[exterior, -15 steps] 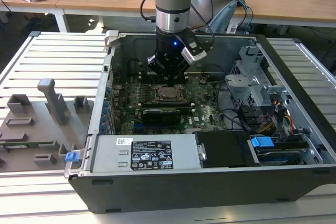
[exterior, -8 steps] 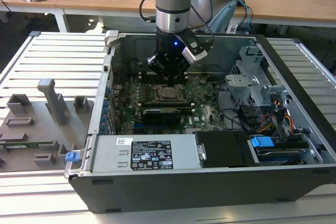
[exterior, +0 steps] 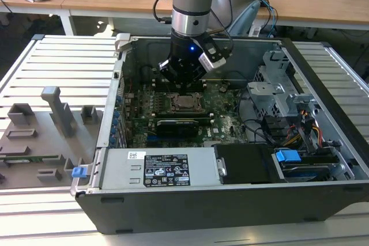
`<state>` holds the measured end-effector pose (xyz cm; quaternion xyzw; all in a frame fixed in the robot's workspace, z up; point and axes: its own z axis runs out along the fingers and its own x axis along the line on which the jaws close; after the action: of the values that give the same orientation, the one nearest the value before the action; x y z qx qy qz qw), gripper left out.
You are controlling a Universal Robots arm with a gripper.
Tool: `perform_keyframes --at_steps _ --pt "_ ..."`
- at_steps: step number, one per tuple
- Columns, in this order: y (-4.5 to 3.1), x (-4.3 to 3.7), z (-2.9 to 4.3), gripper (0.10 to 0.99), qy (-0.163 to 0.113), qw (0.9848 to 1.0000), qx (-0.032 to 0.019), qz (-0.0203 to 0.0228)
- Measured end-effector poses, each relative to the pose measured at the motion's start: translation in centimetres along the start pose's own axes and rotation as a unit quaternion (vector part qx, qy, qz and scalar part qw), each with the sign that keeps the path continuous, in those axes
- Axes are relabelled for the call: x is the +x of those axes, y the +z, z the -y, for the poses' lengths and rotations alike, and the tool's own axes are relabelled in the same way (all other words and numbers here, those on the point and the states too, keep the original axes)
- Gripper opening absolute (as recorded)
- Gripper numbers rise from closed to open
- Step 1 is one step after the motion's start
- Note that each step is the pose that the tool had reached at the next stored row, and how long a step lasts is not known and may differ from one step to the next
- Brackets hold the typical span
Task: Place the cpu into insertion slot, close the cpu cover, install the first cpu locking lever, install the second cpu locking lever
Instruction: 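Install the first cpu locking lever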
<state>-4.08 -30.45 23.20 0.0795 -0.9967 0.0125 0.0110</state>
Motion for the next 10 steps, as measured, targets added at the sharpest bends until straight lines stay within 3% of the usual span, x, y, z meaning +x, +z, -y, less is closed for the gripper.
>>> perform_keyframes --at_steps 5,10 --pt "-2.77 0.07 0.07 0.106 0.0 1.0 0.0 0.0" --pt "-4.42 0.11 0.1 0.106 0.0 1.0 0.0 0.0"
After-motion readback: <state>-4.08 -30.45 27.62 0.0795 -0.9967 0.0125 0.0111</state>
